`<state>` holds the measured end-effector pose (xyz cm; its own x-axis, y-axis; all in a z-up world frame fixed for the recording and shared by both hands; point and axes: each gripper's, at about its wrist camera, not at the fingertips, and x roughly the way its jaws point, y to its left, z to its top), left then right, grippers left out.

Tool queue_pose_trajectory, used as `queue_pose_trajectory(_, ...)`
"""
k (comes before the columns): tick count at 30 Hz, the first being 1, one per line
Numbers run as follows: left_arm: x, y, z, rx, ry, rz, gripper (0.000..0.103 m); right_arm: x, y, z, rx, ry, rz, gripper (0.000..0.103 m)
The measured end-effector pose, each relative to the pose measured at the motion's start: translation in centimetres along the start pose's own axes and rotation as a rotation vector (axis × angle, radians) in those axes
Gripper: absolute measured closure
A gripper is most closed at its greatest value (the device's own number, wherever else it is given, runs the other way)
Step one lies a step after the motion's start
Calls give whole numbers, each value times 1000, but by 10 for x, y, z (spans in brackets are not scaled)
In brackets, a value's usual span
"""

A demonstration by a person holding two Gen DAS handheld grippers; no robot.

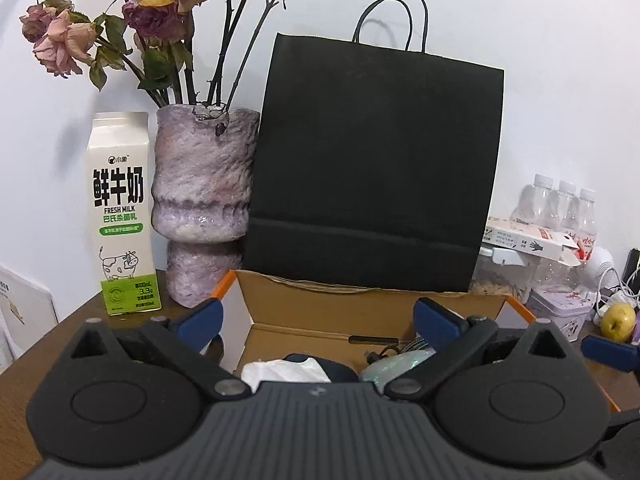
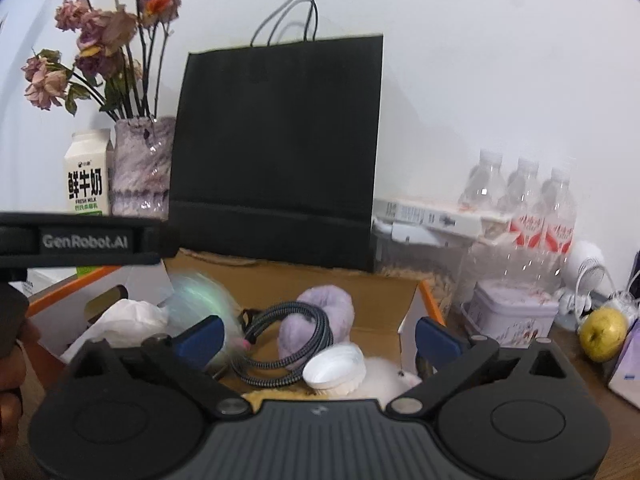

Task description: Organize objects

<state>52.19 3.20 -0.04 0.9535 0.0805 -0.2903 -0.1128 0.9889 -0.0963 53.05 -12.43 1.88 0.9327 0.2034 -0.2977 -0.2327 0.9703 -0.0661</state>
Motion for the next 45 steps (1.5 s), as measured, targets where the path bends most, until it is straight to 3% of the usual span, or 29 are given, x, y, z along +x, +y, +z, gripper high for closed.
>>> queue_pose_trajectory(12,-14,2,1,15,-14,10,0,-9,-7,3,37,11,-17,0)
queue_pose_trajectory(21,-52,4,-3,55,-7,3,0,-40,-3,4,33,12,-9,0)
queue_pose_trajectory(31,-118,12,-24,67,17,0,0,-104,4,-3,57,27,22,0)
queue_pose_trajectory(45,-231,29,-49,70,113,-5,0,-217,20,-21,58,68,30,0)
